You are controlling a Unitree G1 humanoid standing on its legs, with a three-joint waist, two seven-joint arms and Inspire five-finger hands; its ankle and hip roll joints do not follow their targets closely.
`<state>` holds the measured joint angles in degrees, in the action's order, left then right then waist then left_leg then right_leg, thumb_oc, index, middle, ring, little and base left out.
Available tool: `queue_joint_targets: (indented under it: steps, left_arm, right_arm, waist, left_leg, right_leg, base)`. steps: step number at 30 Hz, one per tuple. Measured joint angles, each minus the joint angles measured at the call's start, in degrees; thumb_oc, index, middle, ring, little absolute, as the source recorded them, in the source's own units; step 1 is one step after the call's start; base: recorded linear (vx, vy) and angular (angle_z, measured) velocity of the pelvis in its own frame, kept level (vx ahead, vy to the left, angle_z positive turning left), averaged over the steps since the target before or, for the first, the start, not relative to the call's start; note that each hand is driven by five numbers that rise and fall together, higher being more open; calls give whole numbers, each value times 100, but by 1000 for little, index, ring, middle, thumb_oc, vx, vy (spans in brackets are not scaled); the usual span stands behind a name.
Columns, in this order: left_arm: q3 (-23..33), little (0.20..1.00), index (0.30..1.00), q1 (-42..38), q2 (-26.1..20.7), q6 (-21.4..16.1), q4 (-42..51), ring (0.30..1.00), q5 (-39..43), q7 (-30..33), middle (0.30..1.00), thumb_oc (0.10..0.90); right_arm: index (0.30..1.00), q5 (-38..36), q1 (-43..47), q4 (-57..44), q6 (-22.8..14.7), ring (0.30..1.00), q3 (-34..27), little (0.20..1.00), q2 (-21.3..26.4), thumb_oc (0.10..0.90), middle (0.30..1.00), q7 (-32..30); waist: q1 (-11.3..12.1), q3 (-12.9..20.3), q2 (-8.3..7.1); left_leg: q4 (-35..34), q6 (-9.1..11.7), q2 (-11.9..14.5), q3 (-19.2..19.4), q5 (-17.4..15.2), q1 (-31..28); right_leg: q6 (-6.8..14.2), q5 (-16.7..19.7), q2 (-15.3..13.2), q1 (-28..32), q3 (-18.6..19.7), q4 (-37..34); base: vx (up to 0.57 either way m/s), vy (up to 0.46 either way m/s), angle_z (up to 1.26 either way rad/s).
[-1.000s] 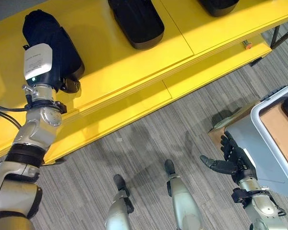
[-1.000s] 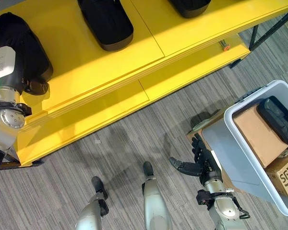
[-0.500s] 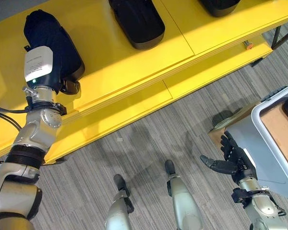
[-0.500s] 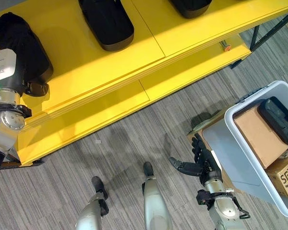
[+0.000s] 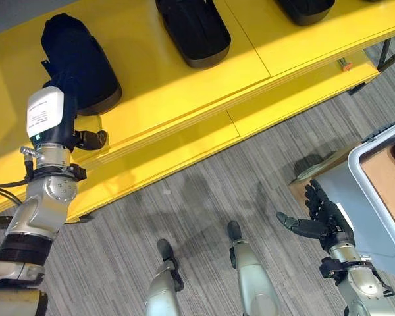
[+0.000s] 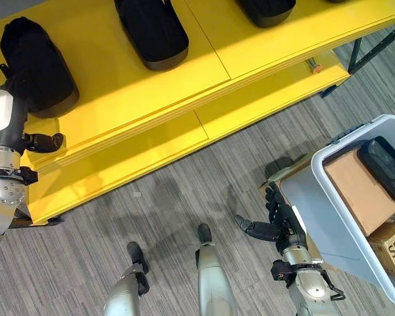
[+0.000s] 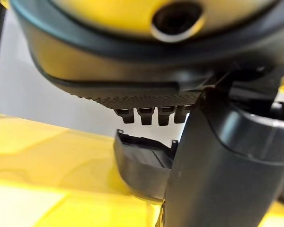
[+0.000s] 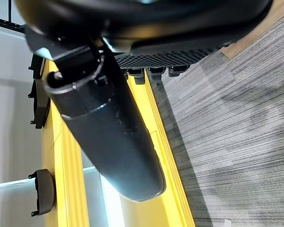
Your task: Move parts from the plastic box to the shelf.
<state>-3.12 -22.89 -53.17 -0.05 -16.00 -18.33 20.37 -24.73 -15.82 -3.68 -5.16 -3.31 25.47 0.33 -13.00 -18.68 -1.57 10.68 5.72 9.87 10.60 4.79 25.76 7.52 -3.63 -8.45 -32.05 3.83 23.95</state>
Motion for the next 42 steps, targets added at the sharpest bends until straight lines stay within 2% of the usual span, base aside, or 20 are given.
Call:
queue_joint_targets:
  steps: [13, 15, 18, 19, 22, 25, 27, 29, 31, 34, 36, 42]
  left_arm:
    - [817, 1000, 1000, 1073, -4, -266, 1065, 1000, 26, -82, 1000, 900]
    - [1151, 1000, 1000, 1566, 20, -363, 1496, 1000, 214, -87, 1000, 900]
    - [1310, 1000, 1000, 2064, 79, -424, 1854, 1000, 251, -116, 1000, 900]
    - [1532, 1000, 1000, 2441, 294, -520, 2174, 1000, 358, -203, 1000, 900]
    - [1638, 1000, 1000, 2957, 722, -690, 2705, 1000, 709, -364, 1000, 900]
    - [1600, 1000, 1000, 3438, 1125, -772, 2922, 1000, 1005, -608, 1000, 900]
    - [1569, 1000, 1000, 3759, 1613, -804, 2984, 1000, 1508, -843, 1000, 900]
    - [1501, 1000, 1000, 3945, 1752, -804, 2976, 1000, 1838, -993, 1000, 900]
    - [1279, 1000, 1000, 4220, 2142, -804, 2961, 1000, 2313, -1221, 1000, 900]
    - [1111, 1000, 1000, 4588, 2509, -815, 2901, 1000, 2960, -1476, 1000, 900]
    - [1120, 1000, 1000, 4783, 2591, -818, 2864, 1000, 3171, -1557, 1000, 900]
    - [981, 1000, 1000, 5161, 2814, -777, 2715, 1000, 3614, -1854, 1000, 900]
  right_arm:
    - [1000, 51, -6, 6, 9, 1000, -82, 1000, -7, 900, 1000, 51]
    - [1000, 52, -15, 6, 11, 1000, -115, 1000, -11, 900, 1000, 58]
    - [1000, 52, -99, 5, 12, 1000, -201, 1000, -15, 900, 1000, 63]
    - [1000, 53, -129, -1, 10, 1000, -248, 1000, -15, 900, 1000, 69]
    - [1000, 137, -214, 0, 29, 1000, -370, 1000, 2, 900, 1000, 72]
    - [1000, 179, -195, -6, 44, 1000, -420, 1000, 1, 900, 1000, 110]
    - [1000, 211, -173, -7, 58, 1000, -437, 1000, 7, 900, 1000, 137]
    - [1000, 215, -160, -7, 75, 1000, -432, 1000, 3, 900, 1000, 174]
    - [1000, 215, -293, 1, 139, 1000, -424, 1000, -14, 900, 1000, 200]
    - [1000, 214, -448, 1, 141, 1000, -413, 1000, -43, 900, 1000, 230]
    - [1000, 214, -517, 1, 140, 1000, -413, 1000, -62, 900, 1000, 237]
    - [1000, 204, -852, 10, 184, 1000, -399, 1000, -138, 900, 1000, 261]
  waist:
    - [203, -11, 20]
    - [203, -17, 30]
    - [271, -17, 32]
    - [301, -8, 48]
    - [458, 36, 137]
    - [540, 122, 220]
    - [518, 247, 319]
    - [543, 320, 336]
    - [530, 558, 391]
    - [529, 904, 388]
    - [523, 1086, 360]
    - [531, 1346, 333]
  left_leg:
    - [-3, -30, 5, -82, -7, -110]
    - [-31, -24, 5, -126, -5, -212]
    - [-152, -19, 7, -144, -5, -508]
    - [-239, -18, 7, -151, -5, -695]
    - [-362, -10, 4, -203, -10, -913]
    - [-466, -3, 10, -244, 3, -1118]
    - [-672, -3, -9, -289, 74, -1313]
    - [-753, -6, -3, -326, 99, -1407]
    - [-1019, 7, 5, -359, 177, -1674]
    - [-1210, 7, -4, -324, 182, -1949]
    - [-1281, 7, 1, -318, 189, -2007]
    - [-1445, 0, -3, -302, 199, -2291]
  right_leg:
    - [-23, -51, -7, 103, -46, 123]
    - [-36, -71, -8, 230, -108, 108]
    - [-38, -139, -19, 504, -149, 81]
    - [-34, -158, -27, 691, -177, 17]
    - [-44, -209, -61, 950, -255, -28]
    - [-55, -217, -64, 1179, -327, -130]
    - [-51, -209, -83, 1391, -426, -287]
    - [-55, -203, -77, 1515, -493, -357]
    - [-41, -138, -56, 1829, -587, -654]
    - [-18, -120, -51, 2118, -602, -916]
    - [-11, -95, -39, 2194, -617, -1023]
    - [19, 36, -28, 2590, -659, -1414]
  base:
    - [-5, -1, 2]
    - [27, -1, 8]
    - [33, 5, 7]
    - [36, 6, 5]
    - [42, 6, 12]
    - [46, 33, 9]
    - [26, 18, 15]
    - [38, 21, 13]
    - [46, 34, 10]
    - [10, 8, 1]
    - [0, 0, 0]
    - [16, 34, 0]
